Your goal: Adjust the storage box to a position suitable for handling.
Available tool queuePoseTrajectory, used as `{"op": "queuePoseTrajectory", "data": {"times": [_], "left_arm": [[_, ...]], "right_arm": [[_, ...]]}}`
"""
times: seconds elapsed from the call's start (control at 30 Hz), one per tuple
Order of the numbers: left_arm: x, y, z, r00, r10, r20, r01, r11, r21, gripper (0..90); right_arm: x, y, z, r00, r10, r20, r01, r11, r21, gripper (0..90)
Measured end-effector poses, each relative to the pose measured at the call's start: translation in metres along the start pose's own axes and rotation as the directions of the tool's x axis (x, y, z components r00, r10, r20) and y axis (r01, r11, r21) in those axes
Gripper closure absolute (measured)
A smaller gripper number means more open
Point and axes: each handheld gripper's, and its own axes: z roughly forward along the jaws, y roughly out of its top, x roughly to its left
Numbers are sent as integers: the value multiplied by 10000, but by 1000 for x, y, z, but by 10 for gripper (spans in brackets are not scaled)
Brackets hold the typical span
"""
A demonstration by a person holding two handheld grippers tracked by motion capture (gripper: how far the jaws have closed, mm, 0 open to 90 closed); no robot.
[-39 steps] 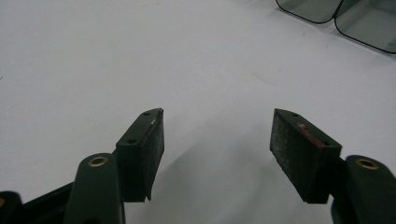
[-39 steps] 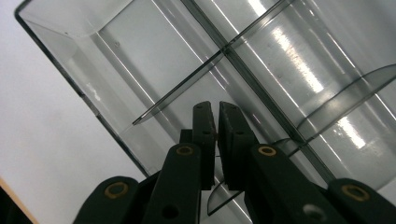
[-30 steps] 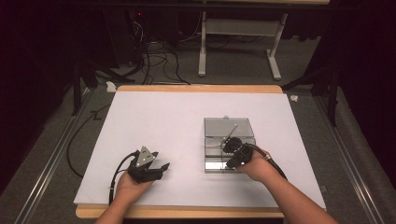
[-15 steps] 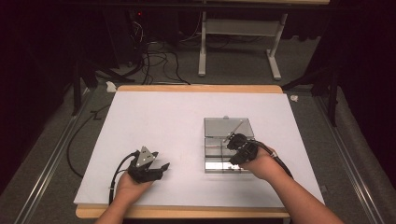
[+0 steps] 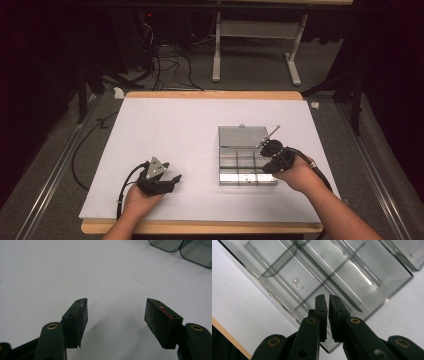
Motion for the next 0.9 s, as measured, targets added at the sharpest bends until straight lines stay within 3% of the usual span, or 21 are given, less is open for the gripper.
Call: {"op": "queuePoseTrajectory", "data": {"times": [0.5,0.9], "left_arm": [[0,0,0,10000,-50,0,50,10000,-23,354],[0,0,0,10000,-18,-26,18,10000,29,354]], "right_arm": [[-24,-33,-14,9969,696,370,-698,9976,43,886],[-36,-60,-10,9924,1106,532,-1115,9936,154,891]]}}
